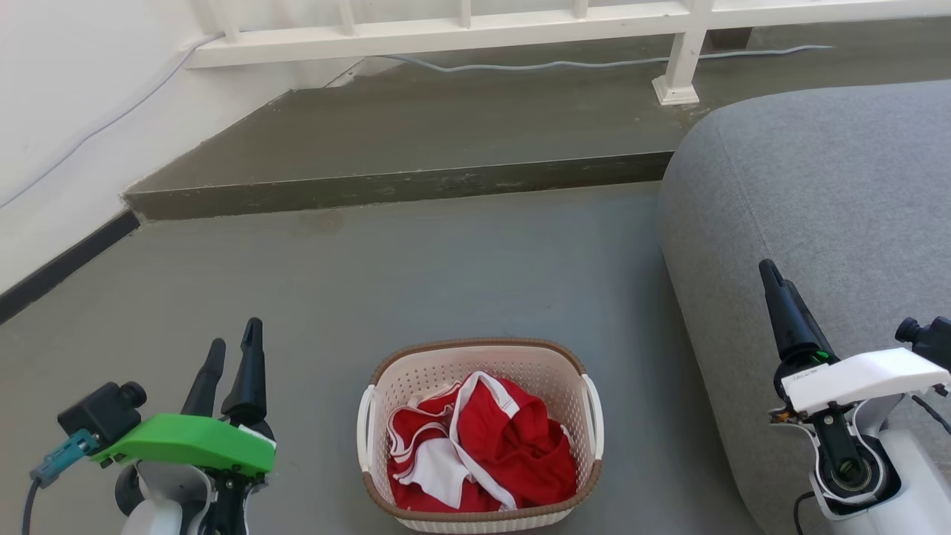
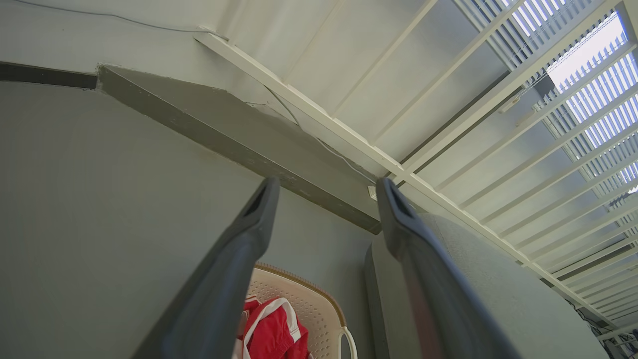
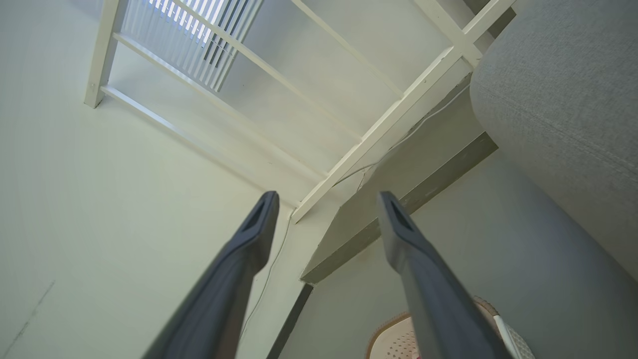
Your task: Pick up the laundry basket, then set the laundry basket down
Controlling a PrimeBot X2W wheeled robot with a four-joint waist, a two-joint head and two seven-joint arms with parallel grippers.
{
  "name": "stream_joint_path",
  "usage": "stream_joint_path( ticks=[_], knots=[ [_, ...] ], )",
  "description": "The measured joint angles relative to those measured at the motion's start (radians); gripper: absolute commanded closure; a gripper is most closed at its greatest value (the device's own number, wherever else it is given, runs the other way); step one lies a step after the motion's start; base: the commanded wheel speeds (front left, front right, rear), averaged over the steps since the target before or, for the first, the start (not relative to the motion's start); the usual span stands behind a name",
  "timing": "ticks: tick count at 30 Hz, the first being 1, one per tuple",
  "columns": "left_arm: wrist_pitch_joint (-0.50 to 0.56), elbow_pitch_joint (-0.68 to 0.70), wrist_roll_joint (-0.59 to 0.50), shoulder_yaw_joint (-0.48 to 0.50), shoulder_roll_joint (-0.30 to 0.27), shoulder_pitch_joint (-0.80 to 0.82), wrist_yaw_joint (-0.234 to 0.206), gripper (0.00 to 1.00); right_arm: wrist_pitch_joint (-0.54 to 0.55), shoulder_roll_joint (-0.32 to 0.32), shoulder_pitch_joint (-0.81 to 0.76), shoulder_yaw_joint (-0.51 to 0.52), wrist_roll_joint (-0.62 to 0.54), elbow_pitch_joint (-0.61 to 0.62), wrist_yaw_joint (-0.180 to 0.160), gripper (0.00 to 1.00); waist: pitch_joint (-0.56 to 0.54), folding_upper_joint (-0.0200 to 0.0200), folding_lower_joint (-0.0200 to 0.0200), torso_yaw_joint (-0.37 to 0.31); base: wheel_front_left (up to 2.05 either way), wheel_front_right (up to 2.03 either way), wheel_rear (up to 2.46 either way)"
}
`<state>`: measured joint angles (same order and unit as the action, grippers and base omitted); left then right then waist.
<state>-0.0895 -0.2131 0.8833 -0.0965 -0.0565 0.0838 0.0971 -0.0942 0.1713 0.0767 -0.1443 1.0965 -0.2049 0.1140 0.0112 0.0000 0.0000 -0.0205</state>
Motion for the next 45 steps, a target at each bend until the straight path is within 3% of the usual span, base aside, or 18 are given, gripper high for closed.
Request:
stream_joint_path(
  ticks=[25,45],
  knots=[
    [-0.090,0.057,-0.397,-0.063,0.005,0.005,-0.054,0.00,-0.087,0.021,0.027,-0.058,-0.404,0.003,-0.023,0.00,0.006,0.0000,0.0000,-0.010,0.00,0.00,0.00],
    [-0.162,0.092,-0.658,-0.099,0.007,0.019,-0.058,0.00,-0.156,0.026,0.044,-0.096,-0.672,0.004,-0.026,0.00,0.014,0.0000,0.0000,-0.015,0.00,0.00,0.00]
  ],
)
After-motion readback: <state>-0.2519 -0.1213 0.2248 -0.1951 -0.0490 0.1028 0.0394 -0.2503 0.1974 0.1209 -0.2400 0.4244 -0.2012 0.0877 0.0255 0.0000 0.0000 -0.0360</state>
